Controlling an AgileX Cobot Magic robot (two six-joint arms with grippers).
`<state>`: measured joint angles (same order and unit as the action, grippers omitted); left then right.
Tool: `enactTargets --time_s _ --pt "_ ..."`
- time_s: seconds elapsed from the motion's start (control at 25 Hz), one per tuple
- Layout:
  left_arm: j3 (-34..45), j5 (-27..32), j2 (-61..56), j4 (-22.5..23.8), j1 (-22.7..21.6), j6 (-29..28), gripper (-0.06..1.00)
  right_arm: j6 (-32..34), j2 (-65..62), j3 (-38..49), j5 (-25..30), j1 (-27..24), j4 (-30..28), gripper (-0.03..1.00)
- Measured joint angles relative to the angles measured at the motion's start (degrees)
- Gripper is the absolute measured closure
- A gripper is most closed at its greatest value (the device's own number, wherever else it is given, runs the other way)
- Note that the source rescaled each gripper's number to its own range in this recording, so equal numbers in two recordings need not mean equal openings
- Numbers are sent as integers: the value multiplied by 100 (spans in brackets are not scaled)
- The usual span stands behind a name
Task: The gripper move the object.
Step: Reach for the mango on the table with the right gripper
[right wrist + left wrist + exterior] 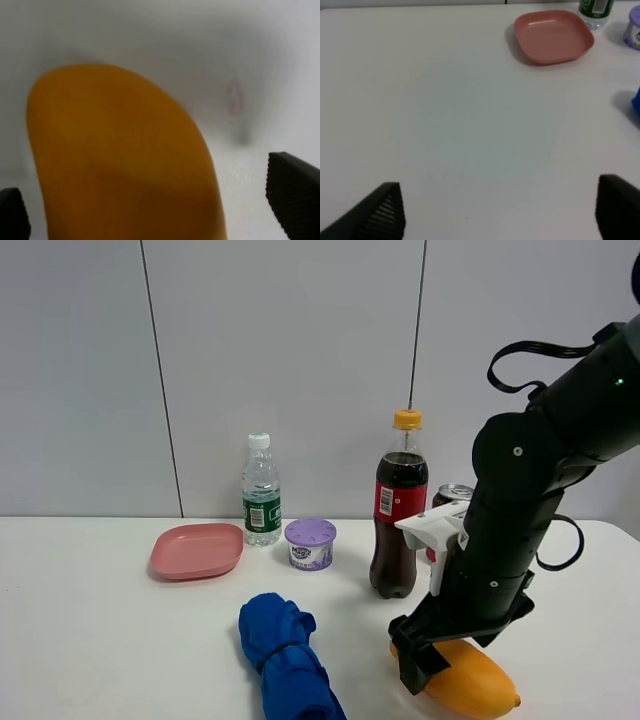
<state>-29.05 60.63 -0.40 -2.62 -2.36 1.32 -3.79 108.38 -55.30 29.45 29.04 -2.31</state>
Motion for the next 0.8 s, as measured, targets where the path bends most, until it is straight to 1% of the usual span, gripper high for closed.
enactTargets --time_s 0.12,0.28,0.48,0.6,0.72,0.8 --pt "0 0 0 0 0 0 -6 0 67 -1 -15 0 0 4" --pt "0 0 0 0 0 0 -6 0 91 -1 -52 0 0 13" --pt "0 0 0 0 0 0 -6 0 96 -1 -52 0 0 17" --pt "0 0 0 0 0 0 -6 0 96 -1 -52 0 0 24" --pt "0 0 0 0 0 0 -6 0 98 -1 -52 0 0 27" --pt "0 0 0 0 0 0 -6 0 98 -1 -52 0 0 27"
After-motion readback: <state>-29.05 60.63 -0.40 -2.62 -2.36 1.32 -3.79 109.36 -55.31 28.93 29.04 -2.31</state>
